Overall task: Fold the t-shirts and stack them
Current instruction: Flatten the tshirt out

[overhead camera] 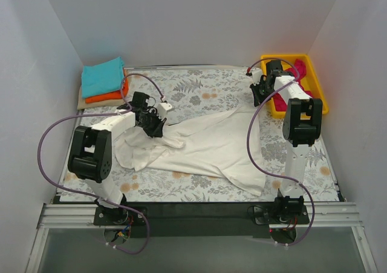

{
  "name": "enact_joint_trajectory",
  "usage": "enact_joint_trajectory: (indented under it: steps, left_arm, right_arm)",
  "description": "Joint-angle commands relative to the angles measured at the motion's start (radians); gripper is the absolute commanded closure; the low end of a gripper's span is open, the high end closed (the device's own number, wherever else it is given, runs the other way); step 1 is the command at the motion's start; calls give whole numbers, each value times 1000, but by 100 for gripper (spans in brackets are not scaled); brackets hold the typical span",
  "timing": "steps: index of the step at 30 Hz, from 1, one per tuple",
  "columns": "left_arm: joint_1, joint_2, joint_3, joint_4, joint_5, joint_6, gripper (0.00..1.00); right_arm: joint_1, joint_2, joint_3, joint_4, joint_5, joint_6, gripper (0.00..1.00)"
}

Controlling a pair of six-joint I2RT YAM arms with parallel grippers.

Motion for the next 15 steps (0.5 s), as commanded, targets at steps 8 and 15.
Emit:
enact_joint_trajectory:
  steps: [8,15]
  left_arm:
    - [120,-74,214,-39,13,-50,100]
    - [129,46,305,-117,74,-31,82]
  right_arm:
    - [-4,-79,-3,-15,10,-41,99]
    - [-4,-65,8,-17,7,-38,99]
